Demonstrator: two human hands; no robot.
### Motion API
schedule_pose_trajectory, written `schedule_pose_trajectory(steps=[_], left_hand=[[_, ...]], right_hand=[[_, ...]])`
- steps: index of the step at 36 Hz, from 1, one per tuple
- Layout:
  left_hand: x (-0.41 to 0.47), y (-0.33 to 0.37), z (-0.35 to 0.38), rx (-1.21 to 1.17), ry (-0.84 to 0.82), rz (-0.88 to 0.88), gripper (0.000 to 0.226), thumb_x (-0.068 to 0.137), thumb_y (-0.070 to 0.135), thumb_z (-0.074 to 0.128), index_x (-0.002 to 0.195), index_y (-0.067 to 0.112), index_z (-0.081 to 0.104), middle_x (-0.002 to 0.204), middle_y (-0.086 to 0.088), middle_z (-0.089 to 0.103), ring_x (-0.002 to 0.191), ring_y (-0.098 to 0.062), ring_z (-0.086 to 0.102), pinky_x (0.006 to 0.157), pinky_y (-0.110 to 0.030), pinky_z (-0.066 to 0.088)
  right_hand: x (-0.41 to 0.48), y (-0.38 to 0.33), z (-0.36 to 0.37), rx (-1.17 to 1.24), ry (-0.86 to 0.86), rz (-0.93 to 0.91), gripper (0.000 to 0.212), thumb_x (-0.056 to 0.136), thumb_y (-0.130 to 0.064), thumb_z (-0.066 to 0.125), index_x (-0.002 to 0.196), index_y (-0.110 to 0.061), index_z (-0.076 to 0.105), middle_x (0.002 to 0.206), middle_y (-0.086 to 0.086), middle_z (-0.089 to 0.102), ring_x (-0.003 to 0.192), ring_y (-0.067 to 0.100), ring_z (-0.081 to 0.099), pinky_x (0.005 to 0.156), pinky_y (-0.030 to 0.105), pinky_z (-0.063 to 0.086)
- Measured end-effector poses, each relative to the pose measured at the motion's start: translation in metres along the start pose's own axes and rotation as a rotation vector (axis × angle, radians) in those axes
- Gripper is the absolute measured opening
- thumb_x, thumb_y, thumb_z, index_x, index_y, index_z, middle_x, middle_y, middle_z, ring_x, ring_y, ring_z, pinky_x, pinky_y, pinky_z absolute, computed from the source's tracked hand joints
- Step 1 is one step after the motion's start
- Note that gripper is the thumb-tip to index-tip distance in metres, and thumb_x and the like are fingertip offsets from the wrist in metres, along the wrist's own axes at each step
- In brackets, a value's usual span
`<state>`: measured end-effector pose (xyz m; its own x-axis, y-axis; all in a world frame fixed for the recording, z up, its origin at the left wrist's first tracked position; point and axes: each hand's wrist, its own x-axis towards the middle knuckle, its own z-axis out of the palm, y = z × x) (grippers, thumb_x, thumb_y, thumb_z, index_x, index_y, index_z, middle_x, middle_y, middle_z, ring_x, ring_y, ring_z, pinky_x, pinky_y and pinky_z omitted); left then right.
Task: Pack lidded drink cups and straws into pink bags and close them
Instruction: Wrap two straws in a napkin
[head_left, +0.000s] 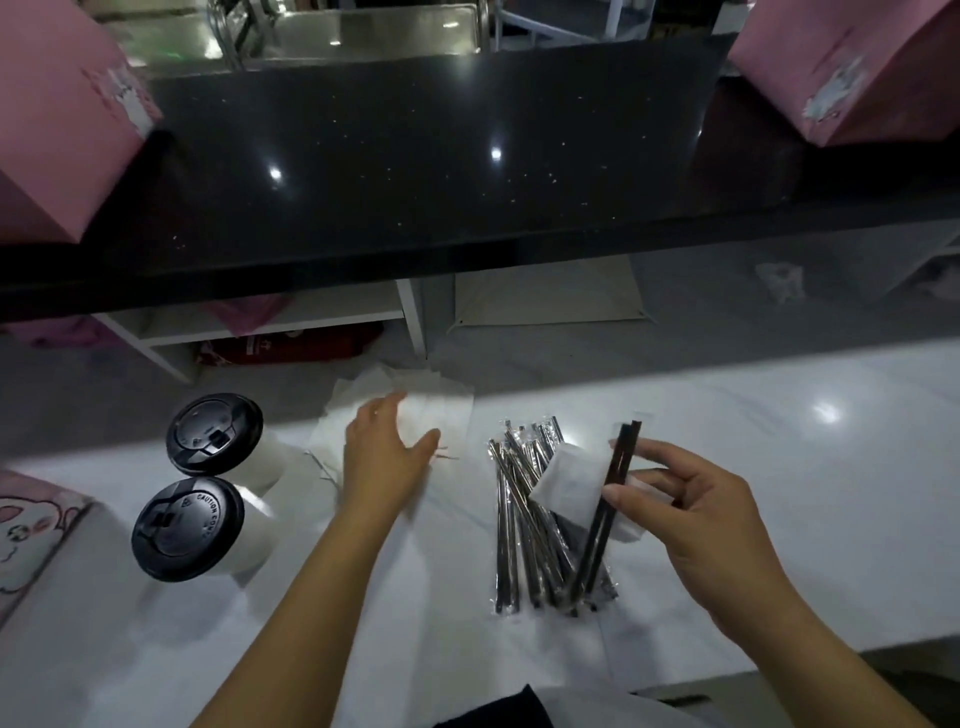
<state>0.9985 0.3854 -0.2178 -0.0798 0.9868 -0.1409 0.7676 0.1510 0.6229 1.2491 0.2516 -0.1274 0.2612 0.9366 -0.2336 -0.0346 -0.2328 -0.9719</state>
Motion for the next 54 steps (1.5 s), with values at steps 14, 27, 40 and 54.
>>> schedule_pose_trajectory(steps=[14,27,40,54], left_hand=[[0.024,-0.022,0.0,0.043,0.125,-0.209,0.057,0.09,0.012,0.062,0.144,0.016,0.042,0.146,-0.017,0.042,0.128,-0.039,0.044,0.102,-0.051,0.042],[0.036,-0.03,-0.003,-0.146,0.165,-0.137,0.053,0.089,0.005,0.059,0.137,0.026,0.046,0.133,-0.011,0.058,0.082,-0.012,0.054,0.068,-0.028,0.04],[0.033,-0.025,-0.022,-0.152,0.238,-0.141,0.049,0.092,0.017,0.066,0.139,0.019,0.054,0.118,-0.003,0.069,0.104,-0.028,0.063,0.086,-0.04,0.049],[0.008,-0.009,-0.037,-0.386,0.295,-0.073,0.004,0.093,0.021,0.067,0.094,0.021,0.071,0.126,0.001,0.068,0.113,-0.017,0.06,0.095,-0.034,0.046]], right_hand=[[-0.001,0.001,-0.003,-0.088,-0.02,-0.074,0.032,0.081,0.004,0.074,0.082,-0.027,0.08,0.081,0.003,0.077,0.075,0.008,0.071,0.068,0.013,0.052],[-0.005,0.004,-0.002,-0.052,-0.023,-0.075,0.028,0.083,0.002,0.073,0.085,-0.025,0.08,0.083,0.002,0.077,0.075,0.009,0.072,0.068,0.014,0.052],[-0.014,0.015,-0.008,-0.039,0.019,-0.073,0.026,0.081,0.001,0.074,0.084,-0.025,0.079,0.083,0.003,0.077,0.078,0.012,0.073,0.07,0.014,0.053],[-0.019,0.009,-0.011,-0.07,-0.015,-0.094,0.023,0.078,0.004,0.076,0.076,-0.019,0.079,0.082,0.006,0.076,0.076,0.018,0.071,0.071,0.021,0.054]])
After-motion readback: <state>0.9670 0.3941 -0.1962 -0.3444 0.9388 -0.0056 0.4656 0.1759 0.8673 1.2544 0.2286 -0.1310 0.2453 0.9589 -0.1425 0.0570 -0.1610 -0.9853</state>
